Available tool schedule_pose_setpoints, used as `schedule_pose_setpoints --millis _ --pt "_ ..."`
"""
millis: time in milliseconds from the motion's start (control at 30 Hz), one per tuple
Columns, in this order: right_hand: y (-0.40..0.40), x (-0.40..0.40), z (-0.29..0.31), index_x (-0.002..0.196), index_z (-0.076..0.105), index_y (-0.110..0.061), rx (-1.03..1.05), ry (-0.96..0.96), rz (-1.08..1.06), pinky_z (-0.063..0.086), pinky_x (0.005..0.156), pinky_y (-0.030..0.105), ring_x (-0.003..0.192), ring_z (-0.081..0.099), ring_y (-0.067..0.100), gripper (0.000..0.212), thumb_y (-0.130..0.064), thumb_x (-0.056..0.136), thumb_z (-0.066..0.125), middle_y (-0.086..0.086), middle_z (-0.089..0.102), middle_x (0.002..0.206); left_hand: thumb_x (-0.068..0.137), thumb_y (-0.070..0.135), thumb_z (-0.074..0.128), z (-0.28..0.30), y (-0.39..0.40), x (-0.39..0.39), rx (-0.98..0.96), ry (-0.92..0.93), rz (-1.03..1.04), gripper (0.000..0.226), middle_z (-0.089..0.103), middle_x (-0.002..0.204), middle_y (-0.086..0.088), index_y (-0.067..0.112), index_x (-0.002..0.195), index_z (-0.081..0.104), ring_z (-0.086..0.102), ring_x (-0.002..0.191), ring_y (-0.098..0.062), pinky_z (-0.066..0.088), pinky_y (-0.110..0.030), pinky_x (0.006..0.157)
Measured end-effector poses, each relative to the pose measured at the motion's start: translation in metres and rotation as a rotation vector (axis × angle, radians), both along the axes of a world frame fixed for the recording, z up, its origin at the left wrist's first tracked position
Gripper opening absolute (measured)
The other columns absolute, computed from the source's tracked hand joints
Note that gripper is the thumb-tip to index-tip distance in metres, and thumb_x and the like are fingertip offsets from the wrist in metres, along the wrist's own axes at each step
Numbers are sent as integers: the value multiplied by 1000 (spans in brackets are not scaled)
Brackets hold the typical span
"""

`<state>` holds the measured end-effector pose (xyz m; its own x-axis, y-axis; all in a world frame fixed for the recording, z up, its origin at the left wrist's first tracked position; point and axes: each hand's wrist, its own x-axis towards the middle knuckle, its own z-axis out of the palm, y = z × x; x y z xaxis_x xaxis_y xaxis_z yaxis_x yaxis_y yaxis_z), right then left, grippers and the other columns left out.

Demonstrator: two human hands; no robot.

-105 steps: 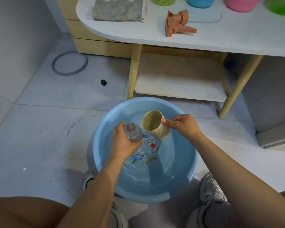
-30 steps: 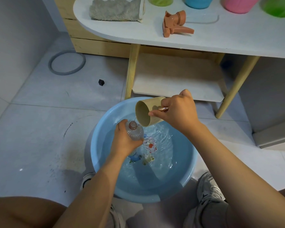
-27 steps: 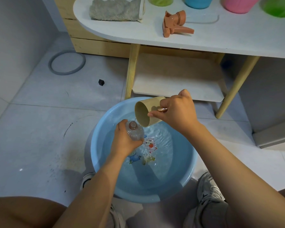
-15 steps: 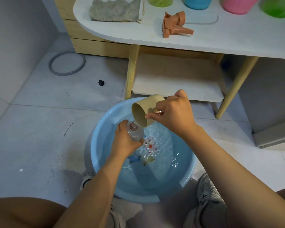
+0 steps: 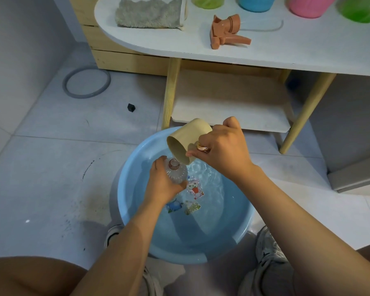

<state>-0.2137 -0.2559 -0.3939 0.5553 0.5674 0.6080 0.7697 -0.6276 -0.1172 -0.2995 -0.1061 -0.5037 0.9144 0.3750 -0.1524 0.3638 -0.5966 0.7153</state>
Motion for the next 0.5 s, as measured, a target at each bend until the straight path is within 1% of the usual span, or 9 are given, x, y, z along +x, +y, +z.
schedule_pose_setpoints --millis 67,167,333,500 --pt "0 0 0 42 47 -19 -8 -19 -5 21 65 31 44 30 17 45 -45 66 74 -3 45 37 57 37 84 -1 0 1 10 0 -1 85 47 123 -3 11 126 43 47 117 -21 47 -35 92" --pt "0 0 -1 42 46 -19 -20 -41 -11 21 66 31 45 34 19 46 -44 69 72 -4 46 38 57 34 85 -1 0 1 -3 -3 13 86 46 123 -3 11 128 42 47 117 -21 46 -31 91" --pt "-1 0 -3 44 48 -19 -17 -69 -10 21 68 31 47 38 19 45 -46 74 68 -5 47 40 54 39 83 1 -1 2 -19 18 61 83 50 117 -2 14 122 45 53 110 -21 51 -37 88" --pt "-2 0 -5 45 50 -18 3 -62 -9 22 70 31 49 43 19 45 -47 75 68 -5 49 42 55 33 86 2 -2 1 -28 7 71 86 46 123 -7 10 125 43 45 119 -22 48 -37 94"
